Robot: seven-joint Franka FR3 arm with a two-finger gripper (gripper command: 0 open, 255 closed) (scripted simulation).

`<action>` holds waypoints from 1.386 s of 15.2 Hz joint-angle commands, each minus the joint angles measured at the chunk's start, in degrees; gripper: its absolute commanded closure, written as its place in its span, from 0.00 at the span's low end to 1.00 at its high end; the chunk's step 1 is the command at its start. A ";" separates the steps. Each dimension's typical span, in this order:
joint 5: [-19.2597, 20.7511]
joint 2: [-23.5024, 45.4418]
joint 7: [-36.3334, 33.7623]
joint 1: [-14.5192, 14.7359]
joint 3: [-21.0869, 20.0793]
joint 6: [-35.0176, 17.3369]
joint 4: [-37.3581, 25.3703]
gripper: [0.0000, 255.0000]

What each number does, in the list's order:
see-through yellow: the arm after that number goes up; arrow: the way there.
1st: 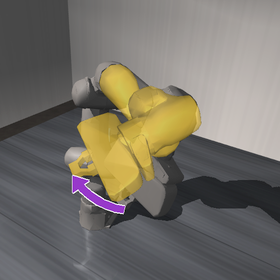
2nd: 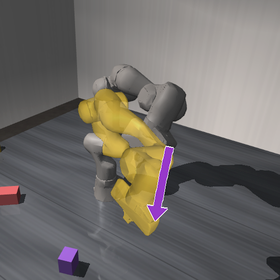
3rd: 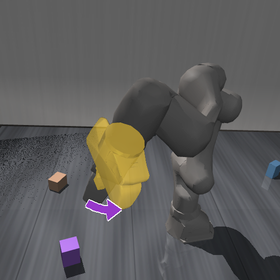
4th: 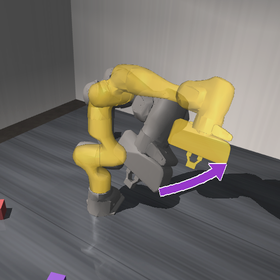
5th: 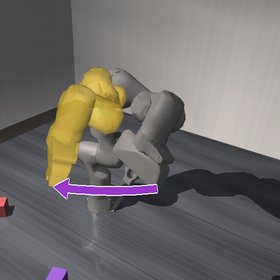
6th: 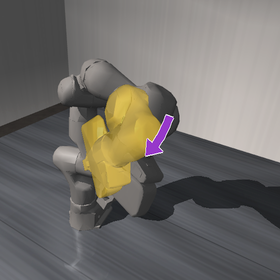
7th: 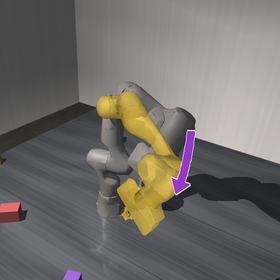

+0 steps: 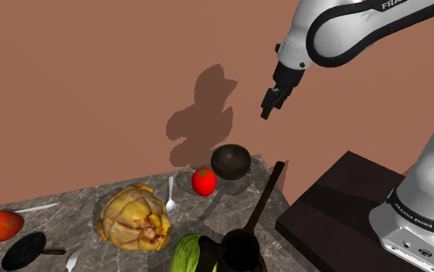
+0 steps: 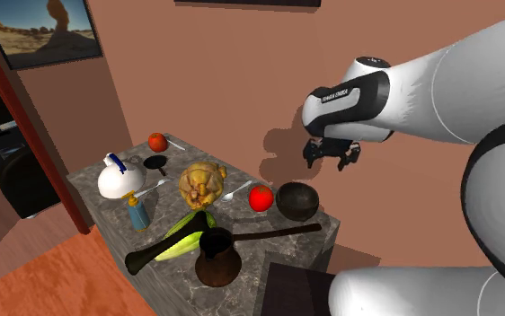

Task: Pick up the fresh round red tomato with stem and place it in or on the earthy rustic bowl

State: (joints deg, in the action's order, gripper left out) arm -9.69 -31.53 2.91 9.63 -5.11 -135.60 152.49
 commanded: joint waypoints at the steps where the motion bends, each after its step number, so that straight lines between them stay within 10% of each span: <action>1: -1.12 3.47 1.85 1.54 -0.26 -5.48 0.76 0.00; 10: -9.75 23.84 14.01 10.01 0.14 -28.16 -1.59 0.00; 15: -23.83 36.07 29.20 14.41 -1.07 -37.36 -7.15 0.00; 21: -38.17 50.17 47.98 7.32 -14.01 -45.84 -16.53 0.00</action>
State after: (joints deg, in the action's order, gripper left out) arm -46.23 16.64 48.41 18.18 -16.84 -179.95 137.17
